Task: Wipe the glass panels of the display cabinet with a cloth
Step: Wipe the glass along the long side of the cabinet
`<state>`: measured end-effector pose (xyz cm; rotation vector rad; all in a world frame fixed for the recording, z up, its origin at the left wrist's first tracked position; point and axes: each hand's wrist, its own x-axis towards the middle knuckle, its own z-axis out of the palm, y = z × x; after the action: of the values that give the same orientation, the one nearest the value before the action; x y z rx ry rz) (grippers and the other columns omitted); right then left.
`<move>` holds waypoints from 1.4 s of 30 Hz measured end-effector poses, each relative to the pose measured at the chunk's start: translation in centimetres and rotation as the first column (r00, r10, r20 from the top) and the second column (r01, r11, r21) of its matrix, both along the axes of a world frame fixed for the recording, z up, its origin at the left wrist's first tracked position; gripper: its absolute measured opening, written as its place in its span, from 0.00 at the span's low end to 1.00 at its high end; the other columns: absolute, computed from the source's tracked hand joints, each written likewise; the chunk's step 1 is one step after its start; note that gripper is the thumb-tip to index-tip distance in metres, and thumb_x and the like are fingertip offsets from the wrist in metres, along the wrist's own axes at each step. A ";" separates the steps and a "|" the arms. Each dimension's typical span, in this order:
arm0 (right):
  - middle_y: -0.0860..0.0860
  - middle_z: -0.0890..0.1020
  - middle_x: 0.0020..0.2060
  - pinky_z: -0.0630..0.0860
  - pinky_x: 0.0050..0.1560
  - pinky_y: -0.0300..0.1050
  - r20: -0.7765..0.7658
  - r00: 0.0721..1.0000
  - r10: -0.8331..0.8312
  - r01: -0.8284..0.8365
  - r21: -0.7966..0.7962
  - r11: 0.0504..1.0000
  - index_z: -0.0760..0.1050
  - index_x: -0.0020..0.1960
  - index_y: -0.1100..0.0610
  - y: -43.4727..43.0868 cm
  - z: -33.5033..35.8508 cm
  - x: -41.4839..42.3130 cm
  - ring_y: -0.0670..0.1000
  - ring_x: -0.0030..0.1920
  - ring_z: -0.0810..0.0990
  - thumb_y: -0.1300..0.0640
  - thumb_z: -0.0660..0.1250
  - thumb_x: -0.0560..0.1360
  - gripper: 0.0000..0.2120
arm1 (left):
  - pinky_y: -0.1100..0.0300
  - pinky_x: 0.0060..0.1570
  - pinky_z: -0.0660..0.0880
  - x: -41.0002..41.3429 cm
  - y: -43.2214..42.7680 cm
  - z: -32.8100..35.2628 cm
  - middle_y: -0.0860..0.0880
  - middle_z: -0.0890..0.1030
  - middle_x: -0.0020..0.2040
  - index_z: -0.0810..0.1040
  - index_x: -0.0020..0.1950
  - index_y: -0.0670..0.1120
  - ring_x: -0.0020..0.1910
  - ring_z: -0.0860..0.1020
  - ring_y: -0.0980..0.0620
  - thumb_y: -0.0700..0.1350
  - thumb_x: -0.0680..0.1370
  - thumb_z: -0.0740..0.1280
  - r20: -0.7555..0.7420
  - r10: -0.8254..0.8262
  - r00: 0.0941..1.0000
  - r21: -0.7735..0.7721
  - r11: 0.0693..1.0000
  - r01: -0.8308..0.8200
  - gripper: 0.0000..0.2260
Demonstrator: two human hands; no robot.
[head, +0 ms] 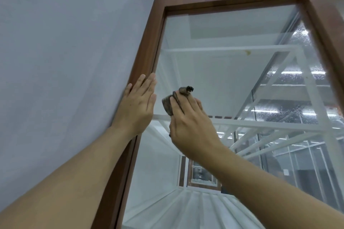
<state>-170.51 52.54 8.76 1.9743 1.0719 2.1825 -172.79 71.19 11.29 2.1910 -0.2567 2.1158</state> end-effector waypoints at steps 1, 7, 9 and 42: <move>0.62 0.65 0.76 0.56 0.78 0.57 -0.017 1.000 -0.010 0.010 0.020 1.000 0.64 0.76 0.65 0.4 1.3 0.0 0.61 0.78 0.59 0.54 0.52 0.79 0.28 | 0.57 0.80 0.40 -0.1 0.3 -0.1 0.59 0.45 0.82 0.49 0.83 0.51 0.80 0.41 0.63 0.54 0.82 0.40 -0.013 -0.037 0.999 0.003 0.999 0.037 0.27; 0.62 0.63 0.76 0.51 0.77 0.56 -0.034 0.999 -0.009 0.015 0.168 0.986 0.63 0.76 0.65 4.9 8.4 -0.9 0.62 0.78 0.56 0.56 0.55 0.80 0.26 | 0.60 0.80 0.45 -0.4 1.0 -1.3 0.54 0.49 0.83 0.50 0.82 0.47 0.81 0.45 0.60 0.52 0.83 0.42 0.019 -0.122 0.992 -0.043 0.992 0.122 0.28; 0.61 0.65 0.75 0.53 0.78 0.57 -0.006 1.000 -0.015 0.016 0.089 0.996 0.64 0.75 0.64 4.9 6.8 -0.7 0.61 0.78 0.58 0.56 0.55 0.80 0.25 | 0.62 0.79 0.45 -0.3 1.0 -1.3 0.52 0.50 0.83 0.51 0.82 0.45 0.81 0.46 0.59 0.51 0.83 0.42 0.035 -0.137 0.990 -0.062 0.988 0.139 0.27; 0.58 0.67 0.74 0.60 0.76 0.54 -0.053 0.998 -0.021 -0.004 -0.430 0.903 0.66 0.75 0.61 2.4 -7.7 -1.2 0.58 0.78 0.58 0.57 0.54 0.81 0.24 | 0.59 0.80 0.45 -1.8 1.0 -7.2 0.52 0.53 0.83 0.56 0.82 0.43 0.81 0.48 0.58 0.46 0.86 0.48 -0.058 -0.283 0.957 -0.093 0.956 0.277 0.23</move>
<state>-171.67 54.91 1.10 1.8366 1.4030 1.6964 -174.56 72.21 4.09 2.0389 -0.4361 1.8599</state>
